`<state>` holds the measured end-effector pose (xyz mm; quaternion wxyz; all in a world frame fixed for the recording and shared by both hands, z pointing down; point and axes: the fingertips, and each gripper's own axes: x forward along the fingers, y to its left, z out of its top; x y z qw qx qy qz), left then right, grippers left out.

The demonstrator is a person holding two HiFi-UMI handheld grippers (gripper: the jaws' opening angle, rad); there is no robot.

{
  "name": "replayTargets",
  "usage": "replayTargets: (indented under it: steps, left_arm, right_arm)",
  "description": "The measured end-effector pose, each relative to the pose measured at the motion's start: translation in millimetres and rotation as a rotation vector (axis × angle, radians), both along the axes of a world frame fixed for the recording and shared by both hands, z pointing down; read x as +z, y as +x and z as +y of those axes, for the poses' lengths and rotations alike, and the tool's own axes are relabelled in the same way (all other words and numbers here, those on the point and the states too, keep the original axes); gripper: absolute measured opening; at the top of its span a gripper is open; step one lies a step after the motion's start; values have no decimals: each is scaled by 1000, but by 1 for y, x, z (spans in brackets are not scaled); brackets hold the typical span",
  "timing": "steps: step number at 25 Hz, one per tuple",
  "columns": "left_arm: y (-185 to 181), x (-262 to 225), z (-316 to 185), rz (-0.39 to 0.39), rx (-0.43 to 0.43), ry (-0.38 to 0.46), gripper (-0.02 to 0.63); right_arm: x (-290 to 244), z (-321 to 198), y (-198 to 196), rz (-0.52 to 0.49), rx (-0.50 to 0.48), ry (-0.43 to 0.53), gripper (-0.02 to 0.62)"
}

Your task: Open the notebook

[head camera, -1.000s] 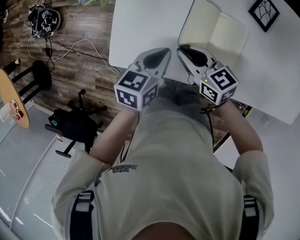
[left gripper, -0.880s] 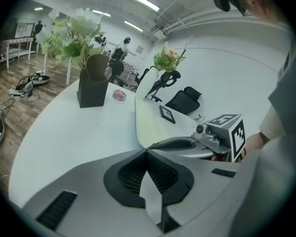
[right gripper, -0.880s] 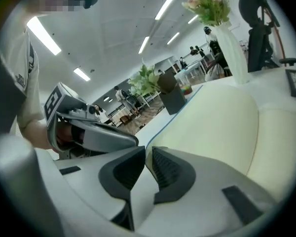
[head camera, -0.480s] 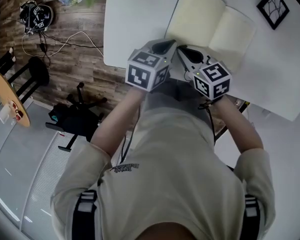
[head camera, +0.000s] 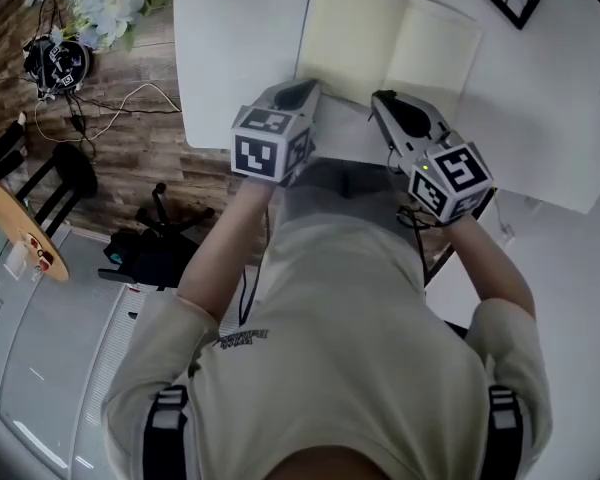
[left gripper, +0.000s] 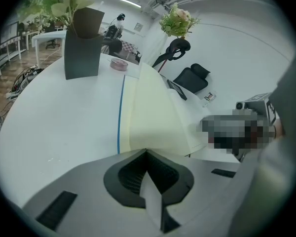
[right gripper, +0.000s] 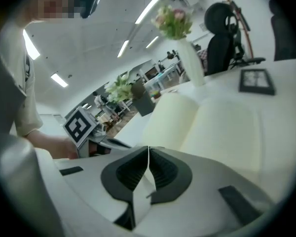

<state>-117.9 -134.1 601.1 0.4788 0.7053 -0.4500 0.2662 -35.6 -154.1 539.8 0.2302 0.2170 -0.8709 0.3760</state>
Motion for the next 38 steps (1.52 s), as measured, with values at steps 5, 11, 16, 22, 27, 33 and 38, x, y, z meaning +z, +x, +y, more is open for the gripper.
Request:
replayTargets:
  steps: [5,11,16,22,27,33,38]
  left_arm:
    - [-2,-2,0,-9,-6,1,0]
    - [-1,-2,0,-17,-2,-1,0]
    - [0,-3,-1,-26,0,12,0]
    - [0,-3,-1,-29,-4,21,0]
    - [0,-1,-1,-29,-6,17,0]
    - [-1,-1,-2,-24,-24,24,0]
    - [-3,-2,-1,16,-50,39,0]
  right_arm:
    - [17,-29,126,246,252,1,137]
    - [56,-7,154,306,309,-159,153]
    - [56,-7,156,323,343,-159,92]
    - [26,-14,148,222,384,-133,35]
    - [-24,-20,92,47,257,-3,29]
    - [-44,-12,1,-82,2,67,31]
    - [-15,4,-51,-56,-121,58,2]
